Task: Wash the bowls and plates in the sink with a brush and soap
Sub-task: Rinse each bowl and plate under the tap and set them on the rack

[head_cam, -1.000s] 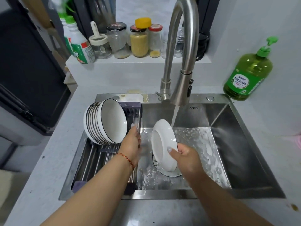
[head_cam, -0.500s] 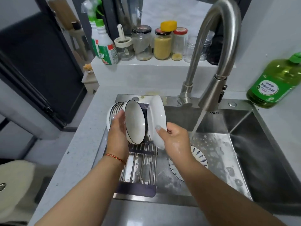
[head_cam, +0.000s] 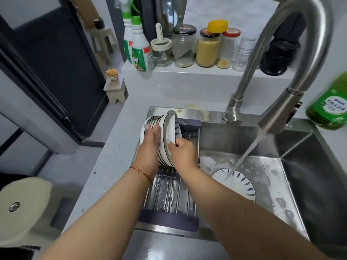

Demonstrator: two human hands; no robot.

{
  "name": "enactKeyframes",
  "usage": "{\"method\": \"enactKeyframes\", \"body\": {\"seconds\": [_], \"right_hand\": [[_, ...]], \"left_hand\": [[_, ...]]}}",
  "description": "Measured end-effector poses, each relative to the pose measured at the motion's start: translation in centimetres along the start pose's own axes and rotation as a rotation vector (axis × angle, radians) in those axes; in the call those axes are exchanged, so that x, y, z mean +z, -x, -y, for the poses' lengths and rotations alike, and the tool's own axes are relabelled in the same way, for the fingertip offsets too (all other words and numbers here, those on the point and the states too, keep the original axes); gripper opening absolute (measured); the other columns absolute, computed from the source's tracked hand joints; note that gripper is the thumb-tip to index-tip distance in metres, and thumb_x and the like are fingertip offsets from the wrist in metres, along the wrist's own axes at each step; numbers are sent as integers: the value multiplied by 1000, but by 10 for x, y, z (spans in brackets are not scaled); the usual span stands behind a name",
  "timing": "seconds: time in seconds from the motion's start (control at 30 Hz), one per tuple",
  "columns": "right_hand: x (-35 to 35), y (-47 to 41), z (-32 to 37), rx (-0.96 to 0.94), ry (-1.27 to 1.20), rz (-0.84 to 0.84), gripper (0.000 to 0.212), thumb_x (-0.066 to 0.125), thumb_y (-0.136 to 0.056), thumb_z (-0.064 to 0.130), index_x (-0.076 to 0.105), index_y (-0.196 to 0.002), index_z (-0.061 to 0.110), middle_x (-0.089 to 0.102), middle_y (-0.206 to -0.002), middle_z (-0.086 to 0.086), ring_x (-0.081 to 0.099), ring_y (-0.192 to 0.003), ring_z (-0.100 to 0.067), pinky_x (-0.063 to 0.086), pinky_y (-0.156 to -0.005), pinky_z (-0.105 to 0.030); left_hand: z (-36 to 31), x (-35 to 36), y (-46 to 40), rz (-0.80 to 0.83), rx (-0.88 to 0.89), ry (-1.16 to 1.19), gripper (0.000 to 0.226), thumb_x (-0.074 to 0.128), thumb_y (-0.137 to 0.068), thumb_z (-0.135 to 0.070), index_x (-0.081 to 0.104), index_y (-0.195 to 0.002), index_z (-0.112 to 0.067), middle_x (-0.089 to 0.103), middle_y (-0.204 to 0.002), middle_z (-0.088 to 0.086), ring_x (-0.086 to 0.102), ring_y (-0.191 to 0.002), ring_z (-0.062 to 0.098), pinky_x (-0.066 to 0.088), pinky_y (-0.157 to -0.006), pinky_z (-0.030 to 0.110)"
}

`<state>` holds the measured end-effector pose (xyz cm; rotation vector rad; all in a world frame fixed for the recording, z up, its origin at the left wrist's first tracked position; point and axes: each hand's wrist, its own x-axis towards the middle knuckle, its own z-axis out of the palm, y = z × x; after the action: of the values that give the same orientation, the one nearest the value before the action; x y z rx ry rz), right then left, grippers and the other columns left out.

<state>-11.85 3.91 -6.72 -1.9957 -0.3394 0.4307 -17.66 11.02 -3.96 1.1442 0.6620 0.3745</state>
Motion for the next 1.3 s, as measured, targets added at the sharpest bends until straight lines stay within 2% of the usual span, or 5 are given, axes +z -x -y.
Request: {"method": "enactKeyframes", "body": {"seconds": [0.47, 0.7, 0.83, 0.97, 1.3], "right_hand": [[11, -10, -3, 2, 17, 141, 53, 53, -96, 36, 28, -51, 18, 26, -49, 3, 26, -51, -15, 22, -55, -30], [7, -5, -12, 65, -110, 282, 29, 52, -97, 34, 70, -88, 13, 51, -61, 11, 47, -62, -12, 37, -61, -25], [-15, 8, -15, 2, -113, 169, 40, 58, -94, 32, 60, -128, 11, 63, -126, 0, 55, -120, -14, 40, -103, -24], [-57, 33, -30, -167, -30, 100, 23, 57, -94, 29, 72, -103, 13, 68, -98, 4, 60, -92, -6, 42, -79, -14], [-150, 30, -146, 202, 206, -54, 34, 61, -88, 26, 56, -66, 1, 56, -62, -14, 48, -59, -21, 47, -63, -36]], "left_hand": [[5, -2, 1, -5, 38, -29, 63, 13, -102, -54, 29, -151, -19, 27, -158, -6, 22, -144, 4, 13, -117, 26], [4, 13, 11, -72, 72, -60, 56, 17, -103, -49, 34, -149, -22, 33, -154, -12, 26, -142, 3, 18, -106, 18], [11, 21, 9, -284, 162, -222, 51, 30, -101, -47, 45, -142, -23, 45, -145, -8, 37, -136, 8, 25, -116, 32], [31, 36, 26, -418, 453, -520, 42, 35, -87, -39, 55, -116, -17, 51, -113, -6, 42, -116, 14, 35, -98, 32], [112, 66, 58, 39, 518, -968, 42, 38, -85, -44, 57, -109, -15, 48, -102, -13, 38, -106, 7, 32, -92, 22]]}}
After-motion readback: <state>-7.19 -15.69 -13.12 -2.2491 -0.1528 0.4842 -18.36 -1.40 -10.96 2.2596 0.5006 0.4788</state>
